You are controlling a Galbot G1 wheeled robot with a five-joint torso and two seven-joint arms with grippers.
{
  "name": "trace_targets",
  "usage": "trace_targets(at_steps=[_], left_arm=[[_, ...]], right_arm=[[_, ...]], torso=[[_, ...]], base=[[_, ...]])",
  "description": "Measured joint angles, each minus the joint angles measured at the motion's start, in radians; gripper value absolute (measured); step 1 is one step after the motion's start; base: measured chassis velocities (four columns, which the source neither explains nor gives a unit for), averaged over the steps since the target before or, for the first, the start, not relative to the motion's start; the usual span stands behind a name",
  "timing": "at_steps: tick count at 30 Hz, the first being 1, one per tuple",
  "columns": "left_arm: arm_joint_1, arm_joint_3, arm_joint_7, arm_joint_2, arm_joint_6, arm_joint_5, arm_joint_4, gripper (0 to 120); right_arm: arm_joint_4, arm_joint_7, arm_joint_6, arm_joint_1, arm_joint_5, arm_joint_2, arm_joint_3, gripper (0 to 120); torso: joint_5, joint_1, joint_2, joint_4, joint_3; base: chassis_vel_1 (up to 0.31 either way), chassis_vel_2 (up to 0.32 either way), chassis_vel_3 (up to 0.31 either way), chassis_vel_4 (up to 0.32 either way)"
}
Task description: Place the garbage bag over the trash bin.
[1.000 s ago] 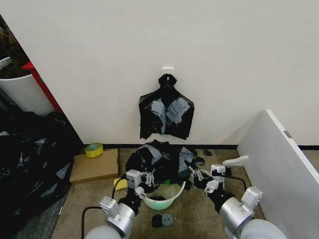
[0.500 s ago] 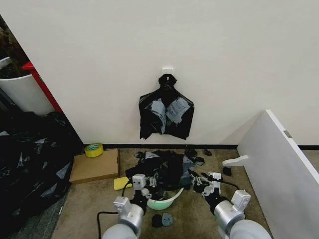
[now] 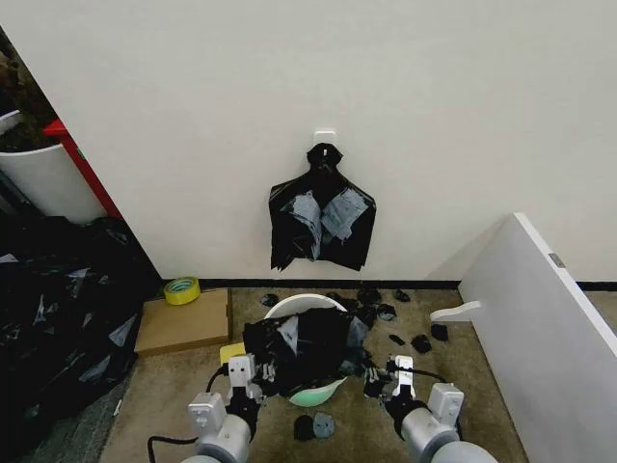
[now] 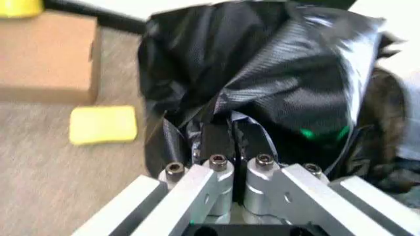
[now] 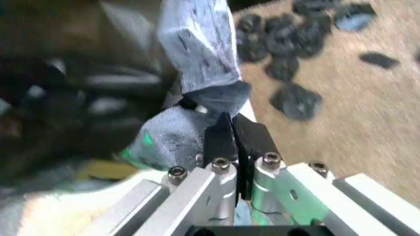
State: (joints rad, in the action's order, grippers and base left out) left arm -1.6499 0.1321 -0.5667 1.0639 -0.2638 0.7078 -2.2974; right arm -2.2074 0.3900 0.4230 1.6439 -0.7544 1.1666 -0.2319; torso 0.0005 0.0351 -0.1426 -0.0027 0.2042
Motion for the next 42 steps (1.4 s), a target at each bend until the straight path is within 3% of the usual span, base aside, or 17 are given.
trace_targets(at_steps=[13, 25, 33, 42], left_arm=[[-0.04, 0.007, -0.095, 0.011, -0.061, 0.108, -0.015, 0], [-0.017, 0.014, -0.119, -0.046, -0.093, 0.168, 0.013, 0], [0.032, 0.037, -0.12, -0.046, -0.076, 0.17, 0.097, 0], [0.084, 0.029, -0.104, -0.033, -0.033, 0.138, 0.187, 0]], right_arm=[[-0.012, 0.065, 0.178, -0.001, -0.052, -0.025, -0.032, 0], [0.053, 0.031, 0.22, -0.015, 0.023, -0.015, -0.02, 0], [0.099, -0.009, 0.197, -0.032, 0.081, -0.013, -0.012, 0], [0.173, -0.084, 0.095, -0.071, 0.205, 0.016, 0.012, 0]], torso=[[0.0002, 0.0, 0.0, 0.0, 0.0], [0.0, 0.0, 0.0, 0.0002, 0.0], [-0.0001, 0.0, 0.0, 0.0, 0.0], [0.0, 0.0, 0.0, 0.0001, 0.0]], base=[[0.0, 0.0, 0.0, 0.0], [0.0, 0.0, 0.0, 0.0], [0.0, 0.0, 0.0, 0.0], [0.0, 0.0, 0.0, 0.0]])
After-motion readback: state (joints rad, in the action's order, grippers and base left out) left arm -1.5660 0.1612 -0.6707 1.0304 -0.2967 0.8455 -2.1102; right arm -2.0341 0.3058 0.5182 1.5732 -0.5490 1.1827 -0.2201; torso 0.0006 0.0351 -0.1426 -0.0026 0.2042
